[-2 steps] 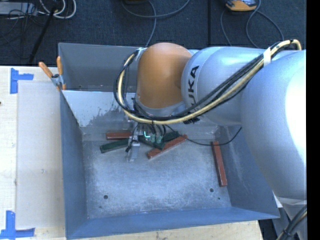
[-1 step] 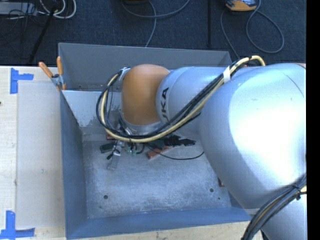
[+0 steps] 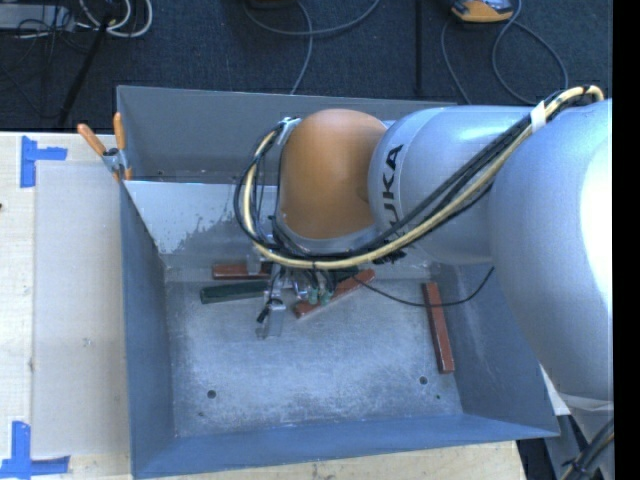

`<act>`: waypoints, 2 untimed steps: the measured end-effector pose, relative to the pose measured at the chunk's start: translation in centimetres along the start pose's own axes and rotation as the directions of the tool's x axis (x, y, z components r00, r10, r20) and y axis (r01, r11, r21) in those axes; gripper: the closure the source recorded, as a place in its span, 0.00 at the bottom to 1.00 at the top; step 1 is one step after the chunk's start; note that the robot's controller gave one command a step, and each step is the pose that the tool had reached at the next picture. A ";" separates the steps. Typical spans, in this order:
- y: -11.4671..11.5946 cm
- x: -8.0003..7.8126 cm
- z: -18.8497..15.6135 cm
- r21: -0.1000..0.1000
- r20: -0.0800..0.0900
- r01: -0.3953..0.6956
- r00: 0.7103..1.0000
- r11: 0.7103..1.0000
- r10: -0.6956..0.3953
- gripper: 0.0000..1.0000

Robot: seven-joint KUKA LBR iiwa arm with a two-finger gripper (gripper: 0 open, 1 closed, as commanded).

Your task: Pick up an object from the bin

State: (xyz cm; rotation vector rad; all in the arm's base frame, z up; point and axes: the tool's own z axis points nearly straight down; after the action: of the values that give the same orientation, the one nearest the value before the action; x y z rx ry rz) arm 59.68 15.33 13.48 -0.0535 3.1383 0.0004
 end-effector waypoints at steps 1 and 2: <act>4.5 -2.3 6.6 0.000 -0.002 -0.322 0.947 0.947 0.322 0.00; 4.5 -2.5 6.4 -0.001 0.001 -0.323 0.946 0.946 0.323 1.00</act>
Offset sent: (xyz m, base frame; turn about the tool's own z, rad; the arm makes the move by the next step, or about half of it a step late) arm 0.0219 0.0450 -0.0648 0.3294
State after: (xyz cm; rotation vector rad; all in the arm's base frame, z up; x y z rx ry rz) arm 62.00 19.88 7.12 0.4611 3.1031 0.0030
